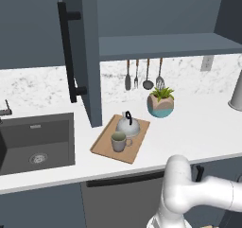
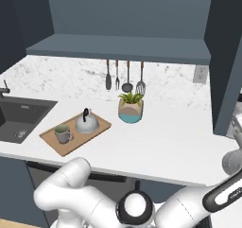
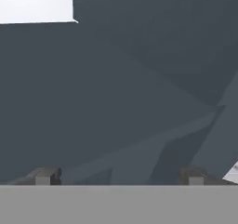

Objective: Pick the kettle from the counter and place it on the tray. Then pick the mug from the cabinet and place it on the tray. Then close the cabinet doors.

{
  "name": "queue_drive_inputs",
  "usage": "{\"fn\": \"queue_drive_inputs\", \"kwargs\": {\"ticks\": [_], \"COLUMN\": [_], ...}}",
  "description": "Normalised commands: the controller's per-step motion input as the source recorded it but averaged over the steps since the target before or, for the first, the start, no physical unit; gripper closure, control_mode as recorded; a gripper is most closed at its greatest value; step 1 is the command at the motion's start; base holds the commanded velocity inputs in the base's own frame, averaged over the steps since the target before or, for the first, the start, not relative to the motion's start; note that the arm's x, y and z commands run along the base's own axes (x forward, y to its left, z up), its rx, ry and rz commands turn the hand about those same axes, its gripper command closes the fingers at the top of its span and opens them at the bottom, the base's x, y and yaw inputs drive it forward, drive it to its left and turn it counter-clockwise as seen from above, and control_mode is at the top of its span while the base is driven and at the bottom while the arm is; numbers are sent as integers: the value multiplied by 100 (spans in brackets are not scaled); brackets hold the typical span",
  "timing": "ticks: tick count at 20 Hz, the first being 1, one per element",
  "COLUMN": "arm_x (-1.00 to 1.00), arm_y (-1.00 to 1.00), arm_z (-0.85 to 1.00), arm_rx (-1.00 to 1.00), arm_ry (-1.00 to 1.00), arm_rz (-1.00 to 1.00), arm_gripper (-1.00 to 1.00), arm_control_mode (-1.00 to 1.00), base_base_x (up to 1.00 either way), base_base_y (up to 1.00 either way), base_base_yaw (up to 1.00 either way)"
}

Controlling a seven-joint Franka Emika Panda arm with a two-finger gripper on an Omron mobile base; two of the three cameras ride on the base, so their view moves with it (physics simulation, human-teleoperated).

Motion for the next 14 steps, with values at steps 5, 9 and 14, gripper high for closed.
{"fn": "queue_drive_inputs", "kwargs": {"ticks": [5,9,14], "arm_x": [-4,0,0], "arm_y": [47,52,51], "arm_z": [54,55,48], "arm_rx": [1,2,0], "arm_ry": [-19,-15,-6], "arm_rz": [-13,-14,-16], "arm_gripper": [-100,-100,-100], "arm_control_mode": [-100,-100,-100], "base_base_x": [0,0,0], "base_base_y": [0,0,0], "base_base_yaw": [0,0,0]}}
